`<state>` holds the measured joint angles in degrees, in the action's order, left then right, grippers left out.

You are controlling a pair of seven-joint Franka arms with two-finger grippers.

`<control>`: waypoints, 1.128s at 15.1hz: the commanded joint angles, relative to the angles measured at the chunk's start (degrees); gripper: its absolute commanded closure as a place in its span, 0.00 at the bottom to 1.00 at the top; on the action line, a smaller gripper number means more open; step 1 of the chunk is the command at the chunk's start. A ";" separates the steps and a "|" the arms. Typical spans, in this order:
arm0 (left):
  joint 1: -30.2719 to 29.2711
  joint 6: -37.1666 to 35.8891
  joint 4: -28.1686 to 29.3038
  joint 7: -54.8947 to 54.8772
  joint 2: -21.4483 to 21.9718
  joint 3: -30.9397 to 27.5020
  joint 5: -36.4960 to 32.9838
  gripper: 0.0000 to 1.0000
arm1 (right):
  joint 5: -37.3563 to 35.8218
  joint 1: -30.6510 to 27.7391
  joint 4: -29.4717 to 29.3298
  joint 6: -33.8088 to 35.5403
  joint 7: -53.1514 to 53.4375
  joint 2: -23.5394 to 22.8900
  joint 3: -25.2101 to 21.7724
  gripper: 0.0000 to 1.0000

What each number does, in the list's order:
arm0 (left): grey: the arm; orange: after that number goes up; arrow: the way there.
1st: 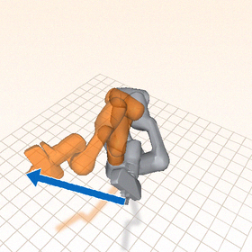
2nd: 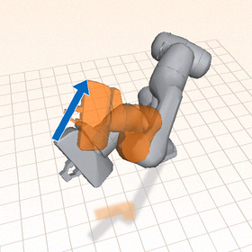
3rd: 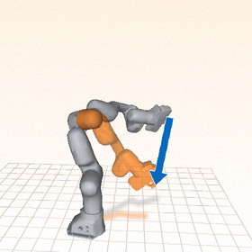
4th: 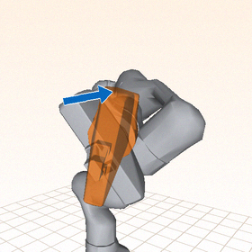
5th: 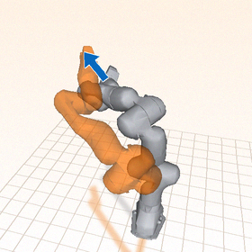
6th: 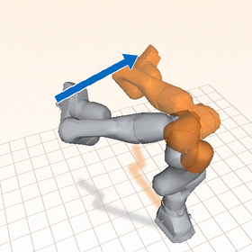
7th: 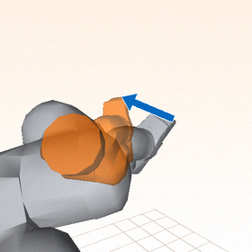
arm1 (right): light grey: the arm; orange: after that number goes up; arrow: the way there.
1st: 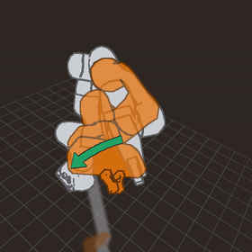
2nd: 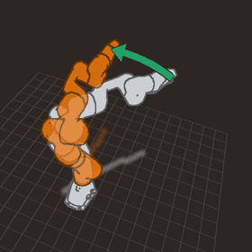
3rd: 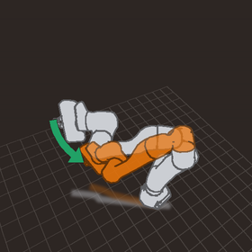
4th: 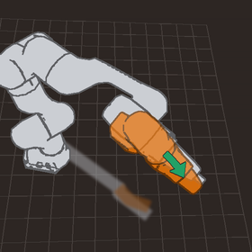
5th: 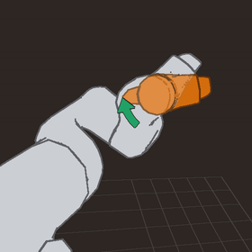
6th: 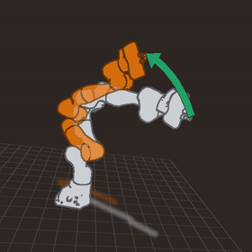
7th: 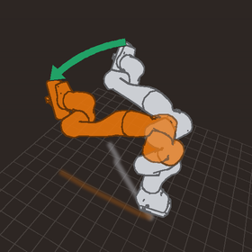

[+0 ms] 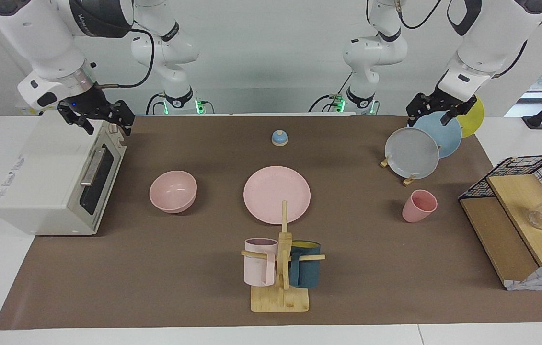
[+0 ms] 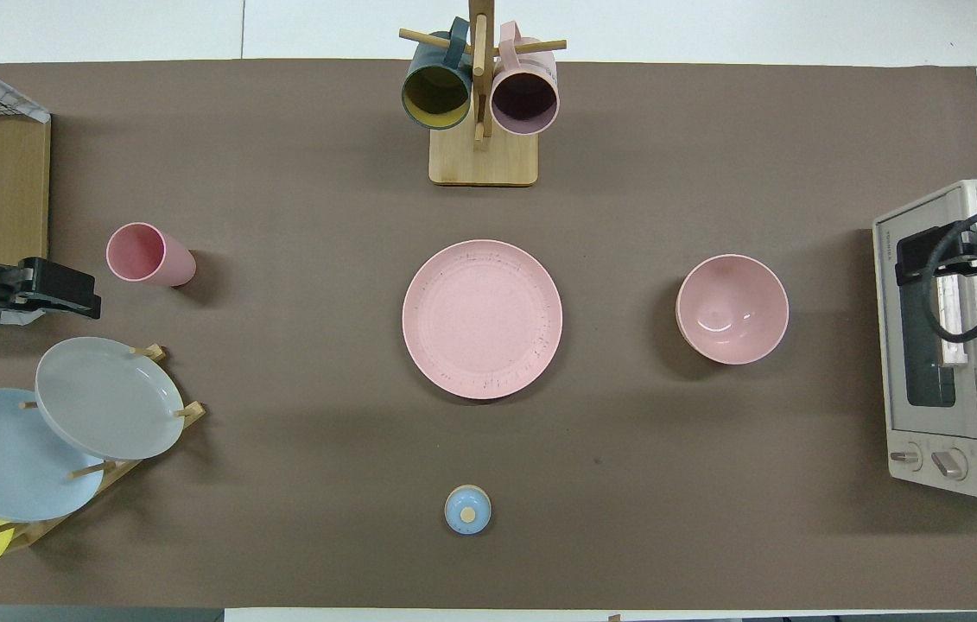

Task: Organize tableware

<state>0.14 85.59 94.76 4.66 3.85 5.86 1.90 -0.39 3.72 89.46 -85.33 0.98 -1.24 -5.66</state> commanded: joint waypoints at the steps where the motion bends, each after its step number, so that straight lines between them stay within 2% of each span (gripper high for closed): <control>1: -1.02 0.46 0.69 0.27 0.72 0.47 0.74 0.00 | 0.04 -0.82 -0.51 0.43 -1.68 -0.17 0.65 0.00; 12: -1.02 0.54 0.69 0.27 0.72 0.56 0.65 0.00 | 0.75 0.41 0.80 -0.09 -1.25 0.80 0.65 0.00; 17: -1.02 0.46 0.69 0.27 0.72 0.56 0.74 0.00 | 0.92 3.40 6.24 -3.95 -1.07 2.64 0.91 0.00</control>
<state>-0.03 85.59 94.76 4.66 3.85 5.90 1.90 -0.37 6.19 91.20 -86.89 0.96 -1.02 -5.04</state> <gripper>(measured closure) 0.000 0.000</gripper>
